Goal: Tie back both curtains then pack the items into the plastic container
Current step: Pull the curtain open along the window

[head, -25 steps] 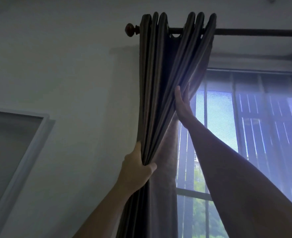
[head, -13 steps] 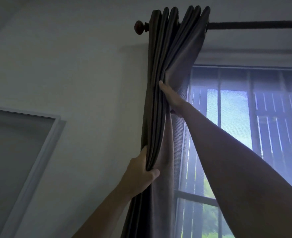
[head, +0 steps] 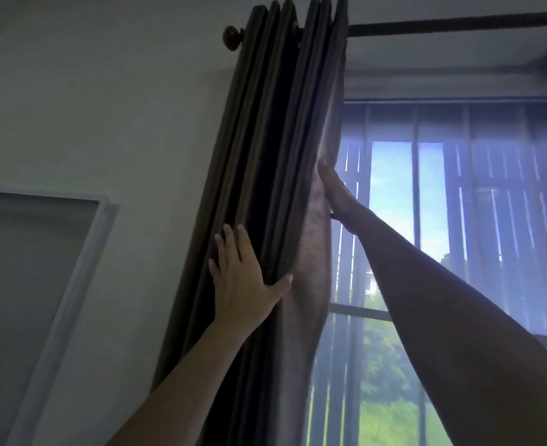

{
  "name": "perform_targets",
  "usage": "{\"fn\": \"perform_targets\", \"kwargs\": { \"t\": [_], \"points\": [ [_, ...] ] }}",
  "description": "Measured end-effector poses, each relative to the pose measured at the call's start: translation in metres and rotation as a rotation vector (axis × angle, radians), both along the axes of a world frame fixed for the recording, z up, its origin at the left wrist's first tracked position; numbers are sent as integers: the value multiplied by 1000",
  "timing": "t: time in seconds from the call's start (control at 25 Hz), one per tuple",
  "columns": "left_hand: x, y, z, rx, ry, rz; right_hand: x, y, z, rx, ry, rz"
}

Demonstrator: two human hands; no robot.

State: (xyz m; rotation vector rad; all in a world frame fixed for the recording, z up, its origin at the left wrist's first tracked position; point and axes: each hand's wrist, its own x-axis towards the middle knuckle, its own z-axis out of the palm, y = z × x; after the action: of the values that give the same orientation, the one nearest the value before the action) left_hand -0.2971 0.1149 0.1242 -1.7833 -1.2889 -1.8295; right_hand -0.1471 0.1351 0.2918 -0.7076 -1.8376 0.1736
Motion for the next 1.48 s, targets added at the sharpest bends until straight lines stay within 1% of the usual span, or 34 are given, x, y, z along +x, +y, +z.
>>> {"fn": "perform_targets", "kwargs": {
  "t": [0.08, 0.16, 0.32, 0.36, 0.44, 0.56, 0.68, 0.76, 0.84, 0.92, 1.04, 1.12, 1.24, 1.36, 1.48],
  "points": [
    [26, -20, 5, 32, 45, -44, 27, -20, -9, 58, -34, 5],
    [56, -35, 7, 66, 54, -83, 61, -40, -18, 126, -27, -31],
    [135, -63, 4, 73, 23, -195, 150, -76, -46, 256, -34, -232],
    [154, -69, 2, 62, 15, -222, 174, -85, -57, 254, -22, -281],
    [187, -74, -4, 50, 9, -265, 215, -101, -89, 223, -21, -414],
    [248, -86, -21, 26, 36, -348, 280, -132, -157, 213, -80, -647],
    [311, -99, -37, -18, 46, -429, 332, -165, -221, 364, -108, -894],
    [352, -110, -43, -47, 42, -500, 363, -182, -252, 419, -104, -1050],
    [390, -121, -46, -55, 65, -565, 395, -194, -276, 389, -80, -1118],
    [430, -128, -50, -56, 130, -609, 426, -201, -299, 317, -3, -1154],
    [486, -126, -51, -104, 218, -716, 462, -203, -333, 250, 51, -1253],
    [517, -121, -45, -79, 249, -781, 478, -203, -345, 178, 100, -1242],
    [559, -105, -25, -31, 232, -818, 500, -192, -344, 89, 126, -1212],
    [592, -90, 1, 9, 196, -830, 517, -174, -326, 105, 103, -1282],
    [622, -81, 23, 35, 250, -829, 528, -158, -307, 138, 89, -1416]
  ]
}}
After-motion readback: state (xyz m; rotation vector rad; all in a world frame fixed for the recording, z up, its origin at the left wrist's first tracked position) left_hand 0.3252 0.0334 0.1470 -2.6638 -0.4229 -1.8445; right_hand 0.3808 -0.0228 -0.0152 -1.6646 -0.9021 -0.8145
